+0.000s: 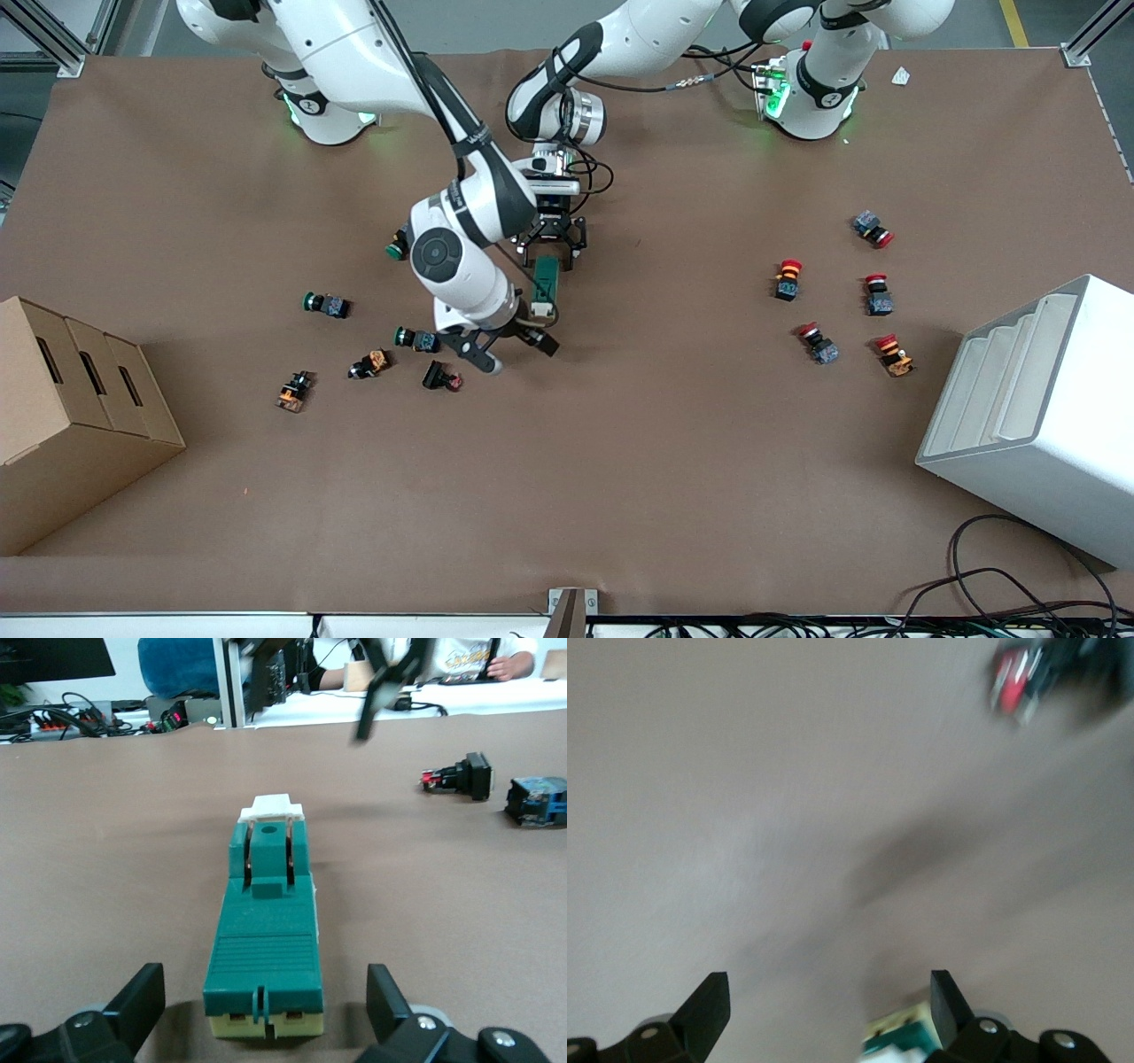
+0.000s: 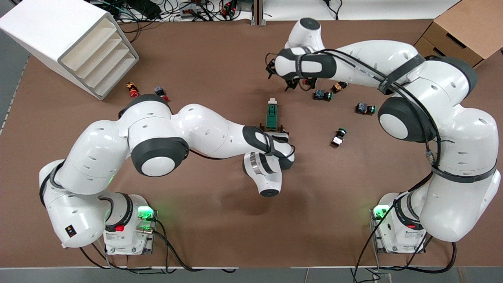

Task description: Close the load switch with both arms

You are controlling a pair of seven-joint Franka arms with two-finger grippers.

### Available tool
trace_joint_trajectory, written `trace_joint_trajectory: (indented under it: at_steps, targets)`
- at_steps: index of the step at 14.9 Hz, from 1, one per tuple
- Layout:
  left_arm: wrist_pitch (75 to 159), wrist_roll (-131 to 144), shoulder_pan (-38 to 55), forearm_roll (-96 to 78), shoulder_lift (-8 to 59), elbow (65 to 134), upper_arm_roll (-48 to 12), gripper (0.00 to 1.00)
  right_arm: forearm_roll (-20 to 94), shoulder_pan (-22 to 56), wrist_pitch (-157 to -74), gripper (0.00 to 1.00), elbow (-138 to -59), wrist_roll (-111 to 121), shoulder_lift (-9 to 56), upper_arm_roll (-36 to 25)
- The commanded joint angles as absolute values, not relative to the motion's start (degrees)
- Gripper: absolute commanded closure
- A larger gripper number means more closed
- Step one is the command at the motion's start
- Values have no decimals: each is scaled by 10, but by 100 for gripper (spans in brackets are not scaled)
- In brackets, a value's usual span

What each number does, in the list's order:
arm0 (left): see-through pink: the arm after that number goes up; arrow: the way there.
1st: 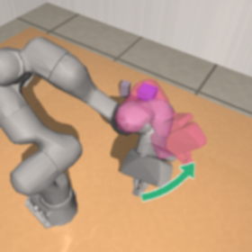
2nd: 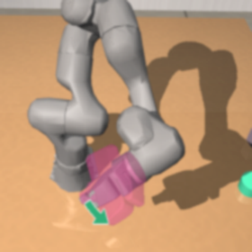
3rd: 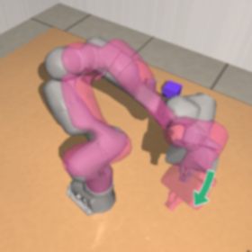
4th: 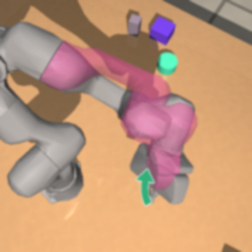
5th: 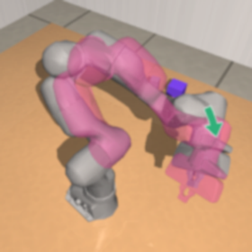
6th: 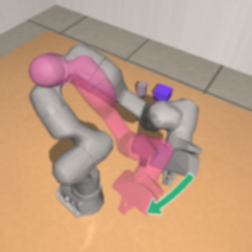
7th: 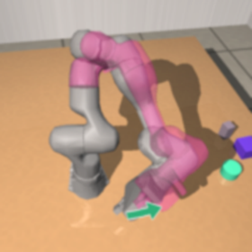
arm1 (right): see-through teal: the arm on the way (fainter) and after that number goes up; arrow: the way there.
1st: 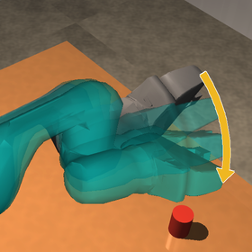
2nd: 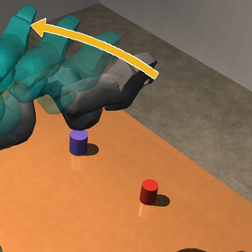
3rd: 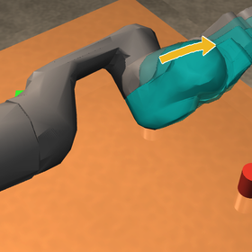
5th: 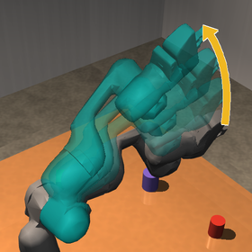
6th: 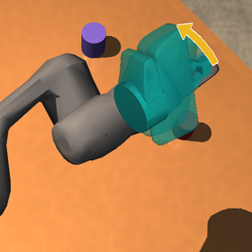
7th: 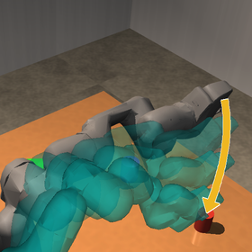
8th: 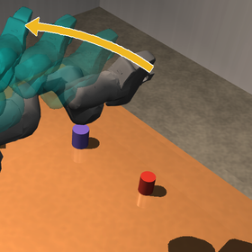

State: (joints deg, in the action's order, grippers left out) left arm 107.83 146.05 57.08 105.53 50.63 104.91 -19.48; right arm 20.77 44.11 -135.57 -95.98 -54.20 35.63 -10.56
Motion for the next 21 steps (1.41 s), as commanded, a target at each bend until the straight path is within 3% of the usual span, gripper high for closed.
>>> trace_joint_trajectory:
  at_steps: [1, 7, 11, 16, 21]
  targets:
    - [1085, 1406, 569, 984, 519, 1024, -197, 1, 137, 423, -1259, 0, -954, -474, 307, -133]
    - [1092, 1277, 564, 826, 512, 934, -199, 1, 131, 278, -1075, 0, -951, -170, 213, -137]
    - [1092, 1121, 531, 692, 463, 902, -199, 1, 57, 205, -910, 0, -853, -30, 205, -145]
    - [1092, 984, 472, 551, 399, 852, -198, 1, 36, 121, -841, 0, -782, 83, 204, -147]
    - [1088, 798, 368, 407, 296, 846, -196, 0, -11, 106, -802, 0, -742, 83, 203, -148]
